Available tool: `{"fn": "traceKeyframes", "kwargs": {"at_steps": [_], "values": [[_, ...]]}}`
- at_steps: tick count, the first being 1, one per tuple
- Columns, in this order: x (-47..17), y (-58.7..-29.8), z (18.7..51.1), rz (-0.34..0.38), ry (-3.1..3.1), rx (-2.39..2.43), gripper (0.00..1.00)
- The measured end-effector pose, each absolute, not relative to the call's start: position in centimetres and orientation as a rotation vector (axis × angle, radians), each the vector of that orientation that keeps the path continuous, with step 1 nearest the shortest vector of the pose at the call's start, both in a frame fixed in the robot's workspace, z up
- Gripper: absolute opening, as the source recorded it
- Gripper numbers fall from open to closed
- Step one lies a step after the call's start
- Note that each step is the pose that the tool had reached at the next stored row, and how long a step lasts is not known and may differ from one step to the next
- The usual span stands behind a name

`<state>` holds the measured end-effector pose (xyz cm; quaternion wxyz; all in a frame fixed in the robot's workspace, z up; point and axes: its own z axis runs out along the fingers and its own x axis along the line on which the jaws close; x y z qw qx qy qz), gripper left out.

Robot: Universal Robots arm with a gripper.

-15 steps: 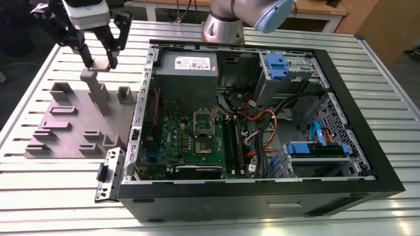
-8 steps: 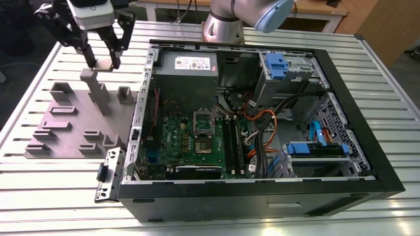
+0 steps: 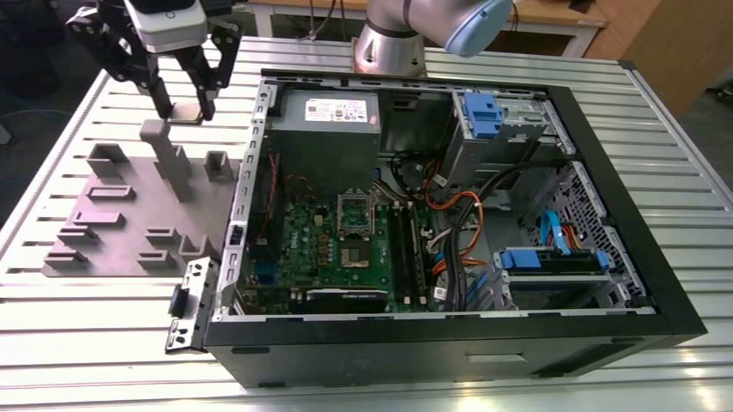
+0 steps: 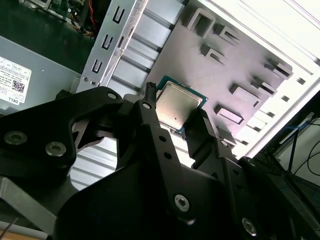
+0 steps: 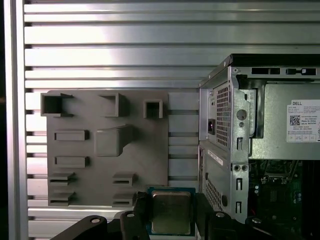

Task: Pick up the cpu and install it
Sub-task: 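Pick up the cpu and move it towards the insertion slot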

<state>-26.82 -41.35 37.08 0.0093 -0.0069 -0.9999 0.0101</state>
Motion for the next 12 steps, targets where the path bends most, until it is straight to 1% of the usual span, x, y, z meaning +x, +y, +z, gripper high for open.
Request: {"fn": "traceKeyframes", "kwargs": {"at_steps": [12], "values": [[-26.51, -41.35, 37.08, 0.032, -3.123, -0.021, 0.47]]}}
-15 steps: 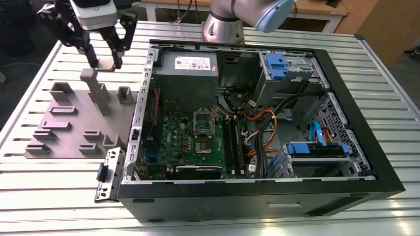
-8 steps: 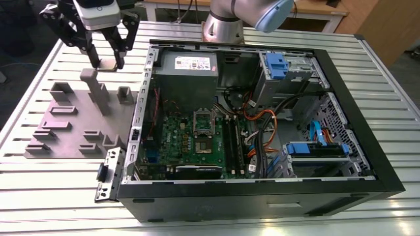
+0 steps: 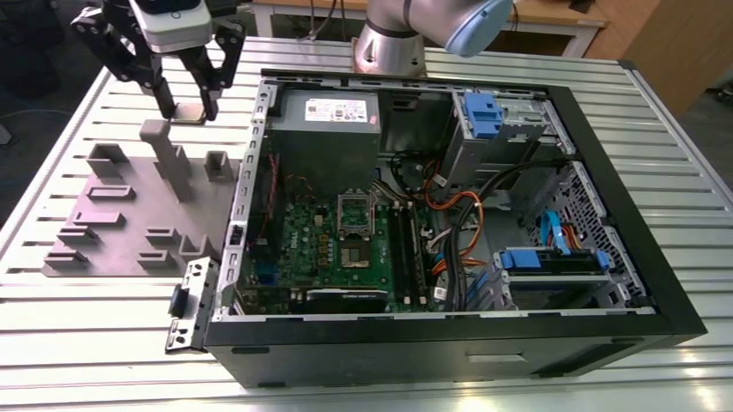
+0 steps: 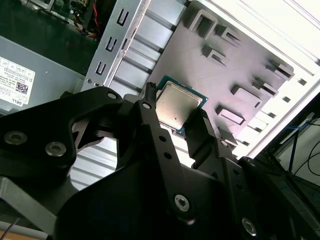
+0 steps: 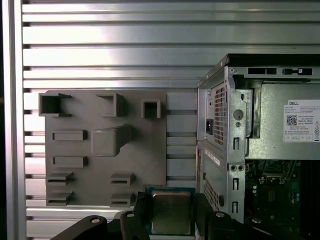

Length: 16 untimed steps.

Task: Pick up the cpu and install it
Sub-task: 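Pick up the cpu and move it towards the insertion slot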

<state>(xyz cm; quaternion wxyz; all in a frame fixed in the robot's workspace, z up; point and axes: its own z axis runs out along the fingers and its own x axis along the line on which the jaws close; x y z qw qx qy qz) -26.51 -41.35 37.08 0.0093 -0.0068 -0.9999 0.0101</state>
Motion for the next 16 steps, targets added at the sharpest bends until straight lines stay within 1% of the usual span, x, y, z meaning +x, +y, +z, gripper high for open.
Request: {"fn": "traceKeyframes", "kwargs": {"at_steps": [16], "values": [[-25.94, -41.35, 37.08, 0.032, -3.123, -0.021, 0.47]]}}
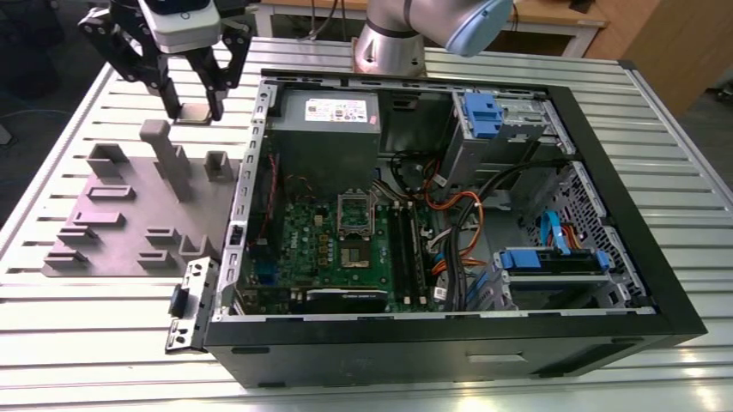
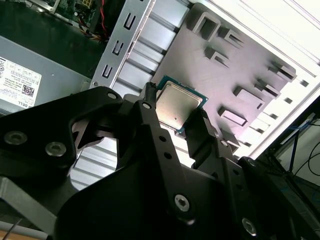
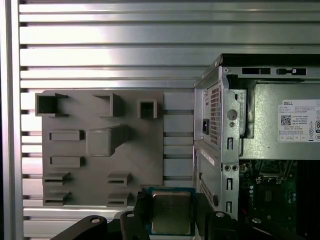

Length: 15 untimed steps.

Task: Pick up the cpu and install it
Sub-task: 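Pick up the cpu and move it towards the insertion slot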

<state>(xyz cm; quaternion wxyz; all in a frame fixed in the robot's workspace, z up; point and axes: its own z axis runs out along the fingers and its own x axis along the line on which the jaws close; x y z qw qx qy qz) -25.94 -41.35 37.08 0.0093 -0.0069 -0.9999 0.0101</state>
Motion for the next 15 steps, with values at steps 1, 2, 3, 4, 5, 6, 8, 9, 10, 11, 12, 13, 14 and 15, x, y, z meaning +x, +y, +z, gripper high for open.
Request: {"fn": "traceKeyframes", "kwargs": {"at_steps": [1, 2, 3, 4, 5, 6, 8, 9, 10, 11, 12, 13, 14, 15], "values": [[-25.9, -41.35, 37.08, 0.032, -3.123, -0.021, 0.47], [-25.86, -41.35, 37.08, 0.032, -3.123, -0.021, 0.47], [-25.83, -41.35, 37.08, 0.032, -3.123, -0.021, 0.47], [-25.81, -41.35, 37.08, 0.032, -3.123, -0.022, 0.47], [-25.79, -41.35, 37.08, 0.032, -3.123, -0.022, 0.47], [-25.78, -41.36, 37.08, 0.032, -3.123, -0.022, 0.47], [-25.77, -41.43, 37.08, 0.032, -3.123, -0.021, 0.47], [-25.77, -41.46, 37.08, 0.032, -3.123, -0.021, 0.47], [-25.78, -41.48, 37.08, 0.032, -3.123, -0.021, 0.47], [-25.76, -41.49, 37.08, 0.032, -3.123, -0.021, 0.47], [-25.71, -41.49, 37.08, 0.032, -3.123, -0.021, 0.47], [-25.7, -41.49, 37.08, 0.032, -3.123, -0.021, 0.47], [-25.69, -41.49, 37.08, 0.032, -3.123, -0.021, 0.47], [-25.66, -41.49, 37.08, 0.032, -3.123, -0.021, 0.47]]}}
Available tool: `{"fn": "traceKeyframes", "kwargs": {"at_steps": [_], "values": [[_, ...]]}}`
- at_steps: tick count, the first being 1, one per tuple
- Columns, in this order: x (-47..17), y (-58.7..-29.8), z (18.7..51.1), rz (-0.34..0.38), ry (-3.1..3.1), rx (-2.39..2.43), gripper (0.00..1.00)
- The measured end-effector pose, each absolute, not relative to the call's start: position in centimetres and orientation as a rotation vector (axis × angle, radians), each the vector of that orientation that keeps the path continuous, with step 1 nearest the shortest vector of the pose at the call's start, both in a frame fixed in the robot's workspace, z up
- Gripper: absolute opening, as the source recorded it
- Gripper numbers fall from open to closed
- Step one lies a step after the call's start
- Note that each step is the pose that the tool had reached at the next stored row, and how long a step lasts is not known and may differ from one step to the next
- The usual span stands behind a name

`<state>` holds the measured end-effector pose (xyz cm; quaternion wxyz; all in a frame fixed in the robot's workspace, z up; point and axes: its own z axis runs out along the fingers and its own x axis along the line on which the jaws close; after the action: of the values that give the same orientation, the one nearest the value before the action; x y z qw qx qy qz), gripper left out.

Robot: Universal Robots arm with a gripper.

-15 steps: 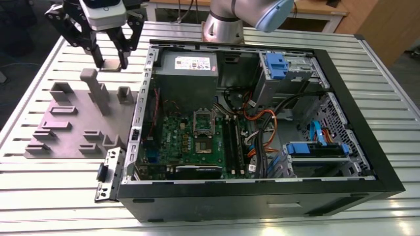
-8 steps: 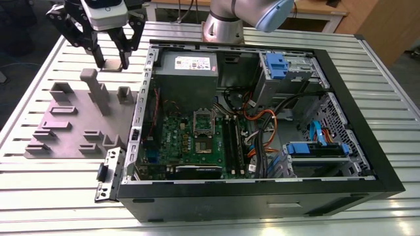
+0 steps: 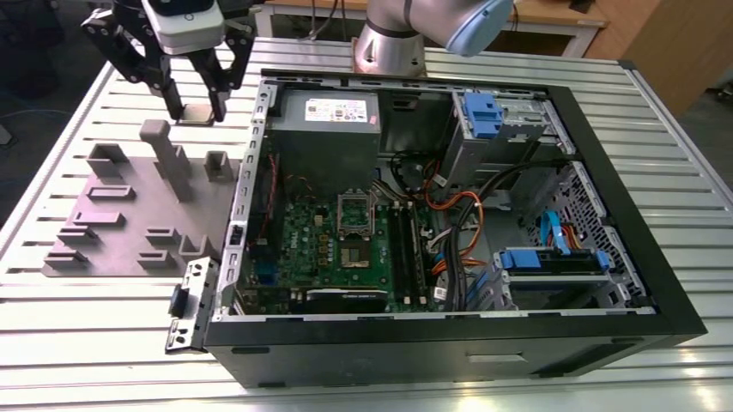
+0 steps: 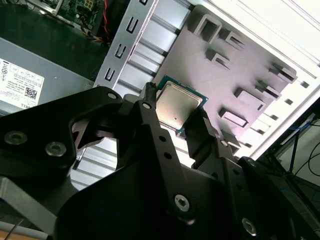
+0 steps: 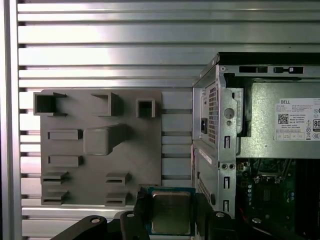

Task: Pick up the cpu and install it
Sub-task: 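Pick up the cpu and move it towards the insertion slot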

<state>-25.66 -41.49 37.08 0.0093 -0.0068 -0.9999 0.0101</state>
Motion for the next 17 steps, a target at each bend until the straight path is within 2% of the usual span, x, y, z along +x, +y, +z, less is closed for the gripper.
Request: {"fn": "traceKeyframes", "kwargs": {"at_steps": [17], "values": [[-25.04, -41.49, 37.08, 0.032, -3.123, -0.021, 0.47]]}}
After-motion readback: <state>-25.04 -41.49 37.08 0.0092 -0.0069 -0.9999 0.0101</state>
